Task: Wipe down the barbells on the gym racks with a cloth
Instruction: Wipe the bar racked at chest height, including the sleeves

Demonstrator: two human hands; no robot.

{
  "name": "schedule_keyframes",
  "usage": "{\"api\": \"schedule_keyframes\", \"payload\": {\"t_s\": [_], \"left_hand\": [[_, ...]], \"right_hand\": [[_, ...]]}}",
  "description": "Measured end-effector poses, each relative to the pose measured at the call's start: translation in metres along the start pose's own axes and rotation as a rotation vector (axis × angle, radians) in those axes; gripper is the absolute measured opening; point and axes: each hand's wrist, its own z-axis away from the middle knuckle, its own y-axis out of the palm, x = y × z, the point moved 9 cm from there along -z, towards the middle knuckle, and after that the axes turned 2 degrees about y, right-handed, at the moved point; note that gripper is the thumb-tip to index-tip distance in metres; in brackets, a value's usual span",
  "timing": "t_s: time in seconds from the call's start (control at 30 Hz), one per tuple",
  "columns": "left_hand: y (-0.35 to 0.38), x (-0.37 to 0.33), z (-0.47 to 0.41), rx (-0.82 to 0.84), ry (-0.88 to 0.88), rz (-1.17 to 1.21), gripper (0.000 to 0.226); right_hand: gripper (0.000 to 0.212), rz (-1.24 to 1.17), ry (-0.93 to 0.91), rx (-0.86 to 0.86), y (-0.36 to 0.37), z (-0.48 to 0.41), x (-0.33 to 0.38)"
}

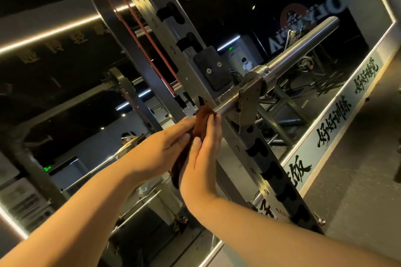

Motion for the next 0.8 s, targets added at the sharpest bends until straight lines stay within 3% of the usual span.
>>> {"api": "schedule_keyframes", "payload": {"t_s": [0.27, 0.5, 0.67, 0.8], "left_hand": [[-0.001, 0.02, 0.029, 0.068, -0.138, -0.12, 0.051], [-0.002, 0.017, 0.027, 0.029, -0.089, -0.066, 0.052], [-0.001, 0.019, 0.029, 0.014, -0.043, -0.051, 0.057], [-0.001, 0.019, 0.022, 0.039, -0.045, 0.006, 0.053]], "right_hand": [[0.054, 0.105, -0.07, -0.233, -0.01, -0.015, 0.012], [0.059, 0.08, 0.014, -0.189, 0.011, 0.004, 0.012], [0.055, -0.004, 0.057, -0.377, -0.013, -0.032, 0.012], [0.053, 0.07, 0.019, -0.254, -0.001, -0.01, 0.008]]}}
